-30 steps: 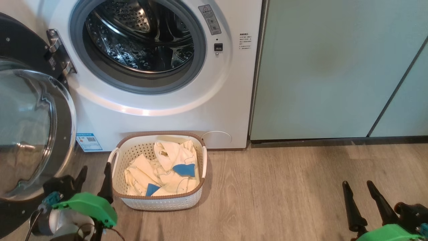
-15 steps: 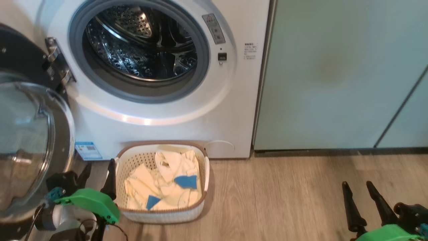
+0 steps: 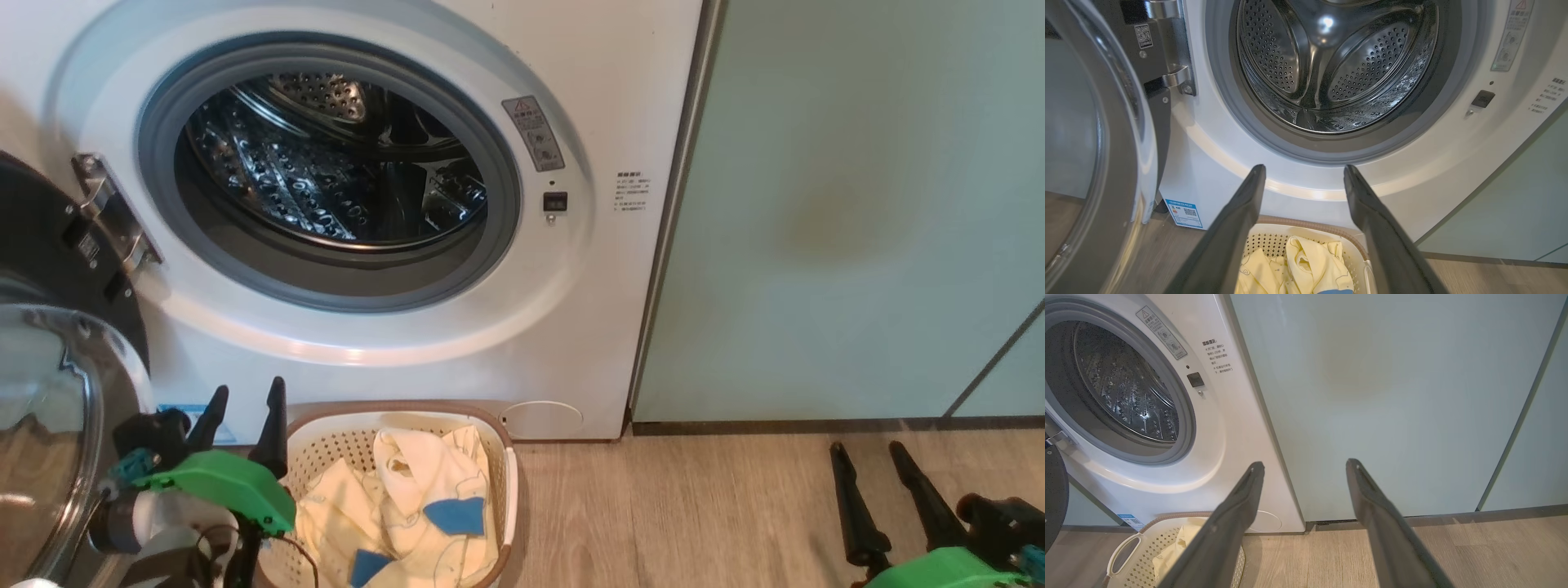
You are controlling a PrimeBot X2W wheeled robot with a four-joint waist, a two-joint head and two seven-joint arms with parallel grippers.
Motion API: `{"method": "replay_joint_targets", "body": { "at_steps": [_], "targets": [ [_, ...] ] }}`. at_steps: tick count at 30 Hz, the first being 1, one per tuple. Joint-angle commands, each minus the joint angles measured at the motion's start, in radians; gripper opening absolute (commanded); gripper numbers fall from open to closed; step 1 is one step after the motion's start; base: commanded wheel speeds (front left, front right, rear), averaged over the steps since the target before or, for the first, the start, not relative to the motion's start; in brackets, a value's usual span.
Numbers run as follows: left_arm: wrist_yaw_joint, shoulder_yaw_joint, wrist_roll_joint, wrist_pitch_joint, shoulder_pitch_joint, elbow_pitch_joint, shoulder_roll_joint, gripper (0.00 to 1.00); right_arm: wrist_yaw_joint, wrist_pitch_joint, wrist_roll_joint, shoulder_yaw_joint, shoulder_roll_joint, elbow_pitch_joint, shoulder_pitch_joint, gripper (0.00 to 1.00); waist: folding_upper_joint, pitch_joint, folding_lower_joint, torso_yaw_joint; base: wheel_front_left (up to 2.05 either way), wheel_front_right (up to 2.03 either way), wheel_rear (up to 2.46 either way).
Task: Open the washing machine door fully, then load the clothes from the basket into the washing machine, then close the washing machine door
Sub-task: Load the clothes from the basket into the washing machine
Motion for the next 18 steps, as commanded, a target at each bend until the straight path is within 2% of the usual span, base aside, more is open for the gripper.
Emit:
{"method": "replay_joint_targets", "body": {
  "at_steps": [1,18],
  "targets": [
    [-0.002,0.029,0.009,-0.011,-0.044,-0.028,0.026,1.0,0.001,-0.01,-0.005,0.018,-0.014,-0.026,-0.028,1.0,0.0,0.0,-0.0001,-0.001,0.74,-0.74,0.0],
    [0.007,0.028,0.019,-0.013,-0.031,-0.019,0.008,1.0,0.001,-0.01,-0.005,0.018,-0.014,-0.024,-0.03,1.0,0.0,-0.002,-0.0001,-0.006,0.1,-0.1,0.0]
  ]
}}
